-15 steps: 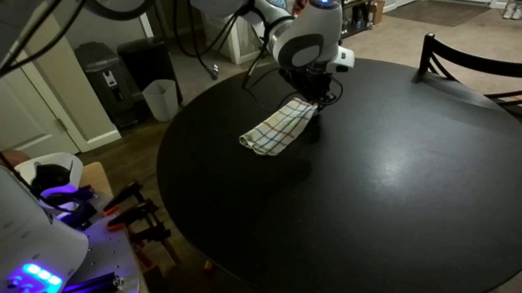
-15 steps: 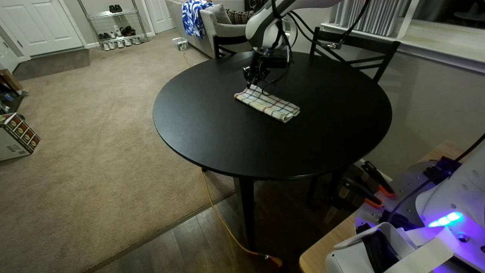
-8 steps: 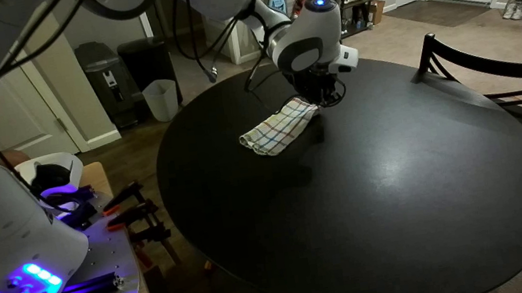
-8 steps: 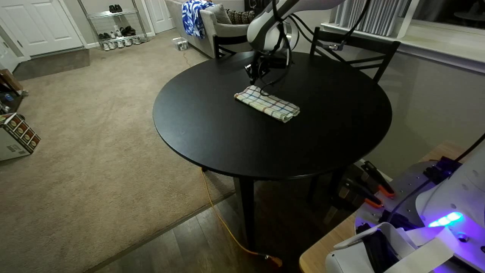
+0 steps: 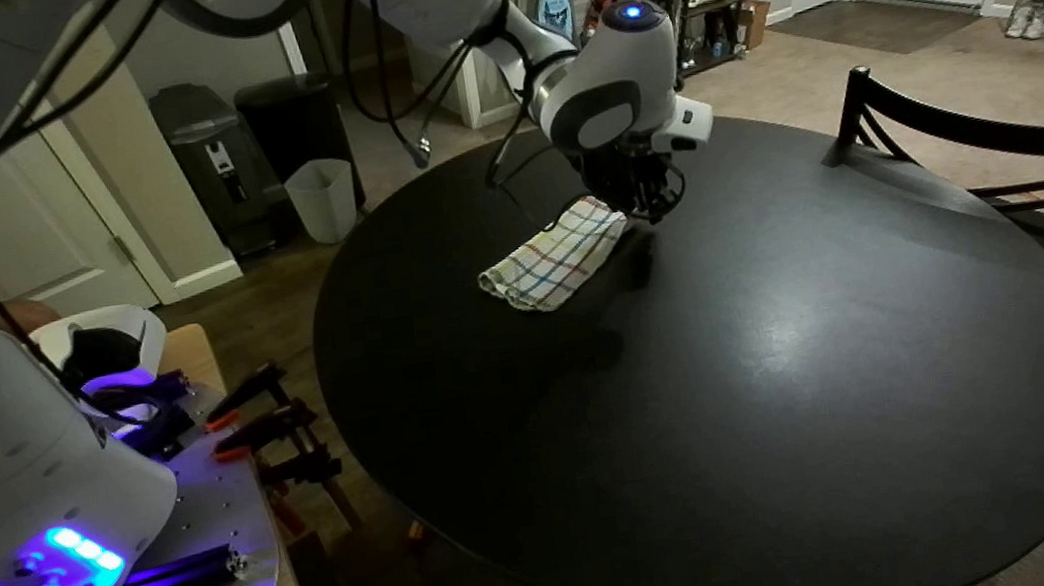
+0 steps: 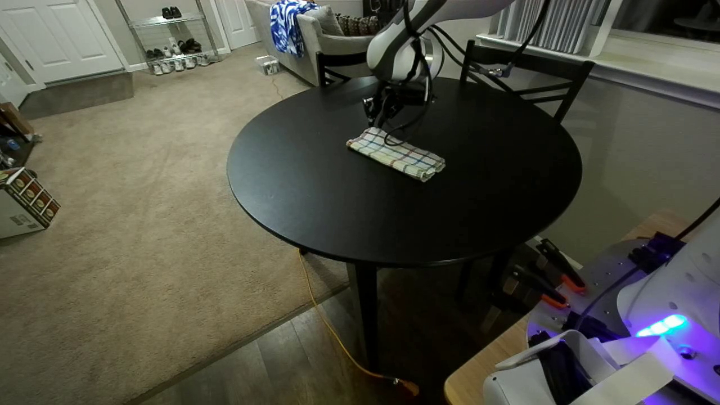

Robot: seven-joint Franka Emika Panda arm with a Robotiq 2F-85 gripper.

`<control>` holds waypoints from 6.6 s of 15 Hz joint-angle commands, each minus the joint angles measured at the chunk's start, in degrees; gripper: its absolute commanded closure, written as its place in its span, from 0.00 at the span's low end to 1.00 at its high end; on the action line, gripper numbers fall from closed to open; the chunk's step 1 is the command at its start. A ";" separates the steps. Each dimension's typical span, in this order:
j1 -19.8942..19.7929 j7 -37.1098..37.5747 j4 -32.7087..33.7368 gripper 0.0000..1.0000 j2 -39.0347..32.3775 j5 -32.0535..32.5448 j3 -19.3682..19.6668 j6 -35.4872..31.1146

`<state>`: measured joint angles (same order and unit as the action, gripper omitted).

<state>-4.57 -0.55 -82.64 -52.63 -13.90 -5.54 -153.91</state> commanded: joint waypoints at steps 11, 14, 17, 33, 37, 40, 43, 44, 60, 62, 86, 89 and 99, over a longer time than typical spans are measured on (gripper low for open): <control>-1.53 0.04 -4.76 0.00 2.78 -0.90 -2.24 -1.88; -1.73 -0.21 -4.96 0.00 2.98 -0.68 -2.30 0.03; -1.72 -0.30 -5.73 0.10 3.32 -0.67 -2.32 -0.15; -1.93 -0.62 -7.23 1.00 4.69 -0.75 -2.51 -0.51; -1.97 -0.62 -7.25 0.99 4.68 -0.79 -2.54 -0.68; -1.30 0.15 -8.90 0.99 5.30 -0.80 -1.91 -4.45; -0.89 0.99 -11.47 0.99 6.32 -0.67 -1.39 -9.93; -0.60 1.45 -12.53 0.99 6.70 -0.54 -1.07 -12.30; 1.95 4.37 -27.38 0.99 12.16 2.41 -3.94 -25.79; 2.10 4.40 -28.13 0.99 12.37 2.69 -4.80 -25.32; -6.01 4.77 -34.08 0.59 18.78 2.87 -10.61 -32.66; -6.95 4.57 -34.14 0.96 18.60 3.06 -11.19 -32.27; -6.66 4.17 -26.48 0.41 14.18 2.84 -9.92 -19.69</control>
<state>-10.65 4.44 -113.09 -36.42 -10.96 -15.49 -178.98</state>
